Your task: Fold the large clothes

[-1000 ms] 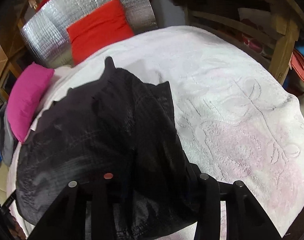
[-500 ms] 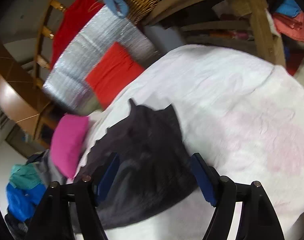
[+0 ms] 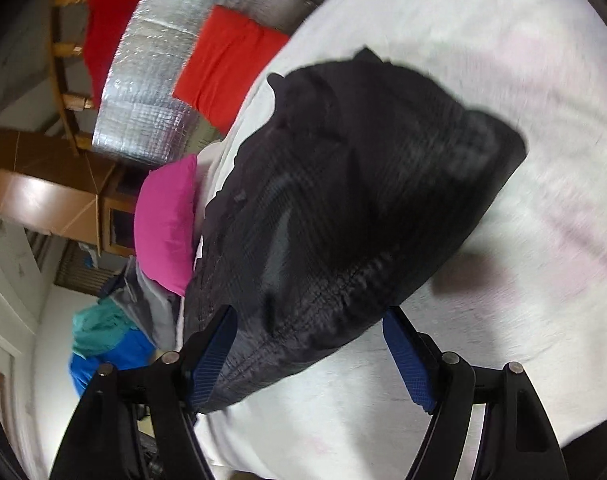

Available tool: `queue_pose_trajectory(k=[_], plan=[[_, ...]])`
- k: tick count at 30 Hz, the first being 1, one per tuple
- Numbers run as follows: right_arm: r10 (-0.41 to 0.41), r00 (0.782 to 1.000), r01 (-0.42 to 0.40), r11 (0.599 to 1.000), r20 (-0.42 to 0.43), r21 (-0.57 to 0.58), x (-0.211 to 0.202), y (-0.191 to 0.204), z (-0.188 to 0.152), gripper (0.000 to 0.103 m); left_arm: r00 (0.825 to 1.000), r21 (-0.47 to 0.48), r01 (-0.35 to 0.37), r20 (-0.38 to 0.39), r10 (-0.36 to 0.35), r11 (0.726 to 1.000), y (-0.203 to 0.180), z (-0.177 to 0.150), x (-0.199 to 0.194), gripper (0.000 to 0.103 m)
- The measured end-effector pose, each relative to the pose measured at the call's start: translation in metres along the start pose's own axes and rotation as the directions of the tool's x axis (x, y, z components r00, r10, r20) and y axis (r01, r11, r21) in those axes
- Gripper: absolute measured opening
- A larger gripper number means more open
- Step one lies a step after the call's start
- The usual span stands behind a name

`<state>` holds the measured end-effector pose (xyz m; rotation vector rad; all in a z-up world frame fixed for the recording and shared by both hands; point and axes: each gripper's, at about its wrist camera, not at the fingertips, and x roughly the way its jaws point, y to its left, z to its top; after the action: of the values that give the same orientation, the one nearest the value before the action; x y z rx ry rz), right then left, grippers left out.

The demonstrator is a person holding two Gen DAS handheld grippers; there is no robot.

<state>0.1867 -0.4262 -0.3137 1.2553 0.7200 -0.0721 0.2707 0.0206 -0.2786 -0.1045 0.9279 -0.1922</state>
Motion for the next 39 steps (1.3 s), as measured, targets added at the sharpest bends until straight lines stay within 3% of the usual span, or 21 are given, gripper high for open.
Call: queue_pose_trajectory(k=[5, 9, 11, 13, 14, 16, 19, 24, 26, 28, 29, 34, 39], plan=[[0.013, 1.0, -0.013, 0.997, -0.002, 0.077, 0.022, -0.007, 0.004, 0.079, 0.998, -0.082, 0.049, -0.045, -0.053, 0.995, 0.004, -0.001, 0.012, 0.076], [0.013, 0.999, -0.016, 0.999, 0.044, 0.052, 0.027, 0.0, 0.009, 0.079, 0.999, -0.105, 0.047, -0.022, -0.05, 0.993, 0.002, 0.003, 0.013, 0.076], [0.001, 0.997, -0.003, 1.0, 0.076, 0.024, 0.023, 0.003, 0.01, 0.074, 0.999, -0.115, 0.047, -0.001, -0.047, 0.992, 0.0, 0.005, 0.014, 0.076], [-0.038, 0.991, 0.045, 0.998, 0.125, -0.052, 0.016, 0.015, 0.008, 0.052, 0.999, -0.102, 0.034, 0.023, -0.031, 0.994, -0.003, 0.008, 0.014, 0.076], [-0.05, 0.988, 0.064, 0.994, 0.147, -0.089, 0.014, 0.022, 0.007, 0.048, 0.999, -0.088, 0.025, 0.038, -0.022, 0.996, -0.006, 0.01, 0.014, 0.076], [-0.089, 0.977, 0.127, 0.973, 0.195, -0.193, 0.011, 0.04, 0.002, 0.045, 0.998, -0.03, -0.025, 0.065, 0.027, 0.999, -0.015, 0.015, 0.016, 0.076], [-0.202, 0.964, 0.24, 0.94, 0.172, -0.244, 0.024, 0.04, 0.002, 0.044, 0.996, 0.027, -0.085, 0.012, 0.085, 0.996, -0.022, 0.013, 0.033, 0.076], [-0.197, 0.971, 0.225, 0.945, 0.137, -0.237, 0.023, 0.036, 0.004, 0.044, 0.997, 0.017, -0.074, 0.02, 0.074, 0.997, -0.02, 0.008, 0.023, 0.076], [-0.208, 0.969, 0.237, 0.94, 0.136, -0.245, 0.019, 0.037, 0.0, 0.045, 0.994, 0.045, -0.107, 0.043, 0.105, 0.993, -0.025, 0.005, 0.016, 0.076], [-0.214, 0.97, 0.237, 0.939, 0.118, -0.247, 0.018, 0.039, -0.003, 0.068, 0.988, 0.074, -0.144, 0.067, 0.139, 0.987, -0.03, 0.003, 0.009, 0.076], [-0.2, 0.974, 0.219, 0.944, 0.104, -0.245, 0.016, 0.039, -0.005, 0.073, 0.985, 0.087, -0.158, 0.082, 0.151, 0.984, -0.033, 0.003, 0.005, 0.076], [-0.107, 0.994, 0.111, 0.964, 0.03, -0.244, 0.014, 0.043, -0.017, 0.08, 0.973, 0.13, -0.171, 0.179, 0.146, 0.977, -0.047, -0.003, -0.019, 0.076], [-0.026, 0.991, 0.002, 0.983, -0.128, -0.186, 0.043, 0.043, -0.029, 0.08, 0.973, 0.17, -0.167, 0.186, 0.135, 0.971, -0.059, -0.006, -0.018, 0.076]])
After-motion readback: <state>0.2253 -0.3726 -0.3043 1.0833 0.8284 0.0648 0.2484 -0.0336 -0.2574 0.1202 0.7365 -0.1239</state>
